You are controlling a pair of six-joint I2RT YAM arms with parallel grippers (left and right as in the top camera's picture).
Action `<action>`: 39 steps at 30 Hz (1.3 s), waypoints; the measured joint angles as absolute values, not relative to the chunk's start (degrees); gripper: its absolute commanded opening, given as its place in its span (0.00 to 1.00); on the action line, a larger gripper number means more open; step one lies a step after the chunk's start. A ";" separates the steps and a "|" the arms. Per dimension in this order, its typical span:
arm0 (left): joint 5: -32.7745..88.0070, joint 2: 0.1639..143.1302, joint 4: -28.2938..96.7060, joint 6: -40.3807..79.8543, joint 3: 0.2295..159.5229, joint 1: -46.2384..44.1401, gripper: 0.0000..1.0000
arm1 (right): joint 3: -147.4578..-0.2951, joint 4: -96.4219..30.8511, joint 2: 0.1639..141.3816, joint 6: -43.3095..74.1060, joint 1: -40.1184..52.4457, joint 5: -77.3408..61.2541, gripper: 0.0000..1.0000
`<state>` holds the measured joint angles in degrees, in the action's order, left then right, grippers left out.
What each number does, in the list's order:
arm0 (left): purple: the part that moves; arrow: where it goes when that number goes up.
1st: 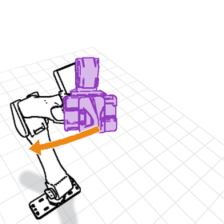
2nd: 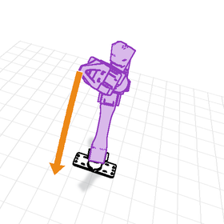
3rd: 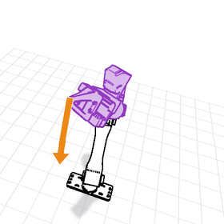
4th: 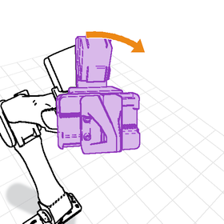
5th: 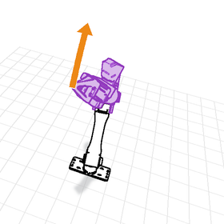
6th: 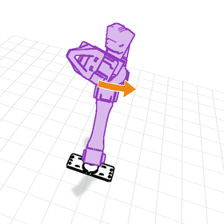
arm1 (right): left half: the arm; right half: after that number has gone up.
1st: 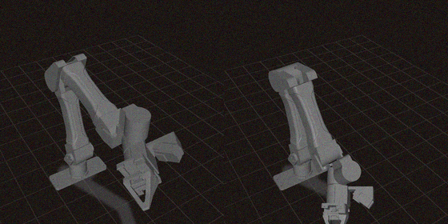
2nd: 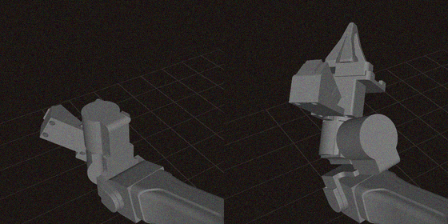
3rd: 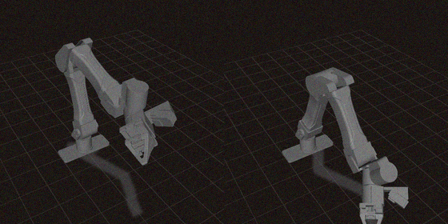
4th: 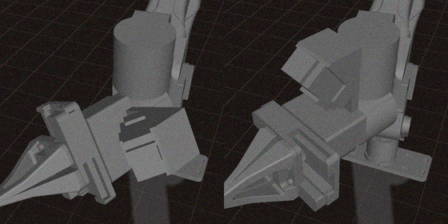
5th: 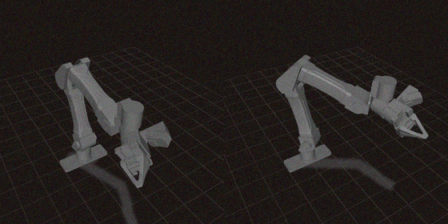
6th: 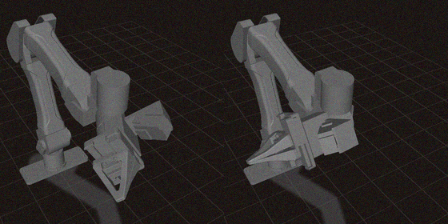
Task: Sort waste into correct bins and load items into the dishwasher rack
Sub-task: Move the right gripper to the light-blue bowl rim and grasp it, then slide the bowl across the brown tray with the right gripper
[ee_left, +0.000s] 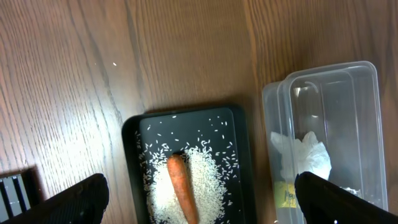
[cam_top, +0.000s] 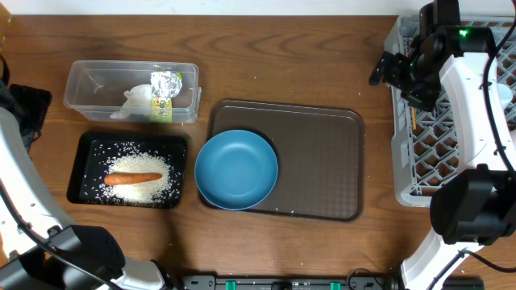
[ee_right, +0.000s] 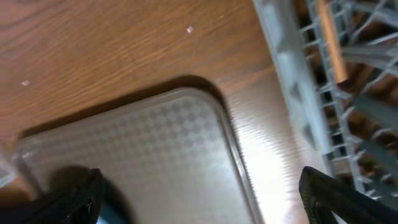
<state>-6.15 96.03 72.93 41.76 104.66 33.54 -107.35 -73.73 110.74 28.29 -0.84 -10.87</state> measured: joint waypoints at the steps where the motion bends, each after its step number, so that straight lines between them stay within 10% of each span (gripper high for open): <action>1: -6.15 96.03 72.95 41.80 104.66 33.54 0.98 | -107.35 -74.17 110.74 28.36 -0.84 -12.73 0.99; 10: -5.96 96.03 72.95 41.80 104.66 33.54 0.98 | -107.15 -73.60 110.74 15.38 9.30 -26.15 0.99; 22: -5.93 96.03 73.01 41.80 104.66 33.54 0.98 | -105.89 -67.16 110.76 13.93 41.65 -3.66 0.99; 39: -5.96 96.03 73.06 41.82 104.66 33.54 0.98 | -105.65 -70.96 125.45 24.58 44.05 2.57 0.84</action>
<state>-5.96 96.03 73.06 41.82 104.66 33.54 -105.65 -70.96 125.45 24.58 44.05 2.57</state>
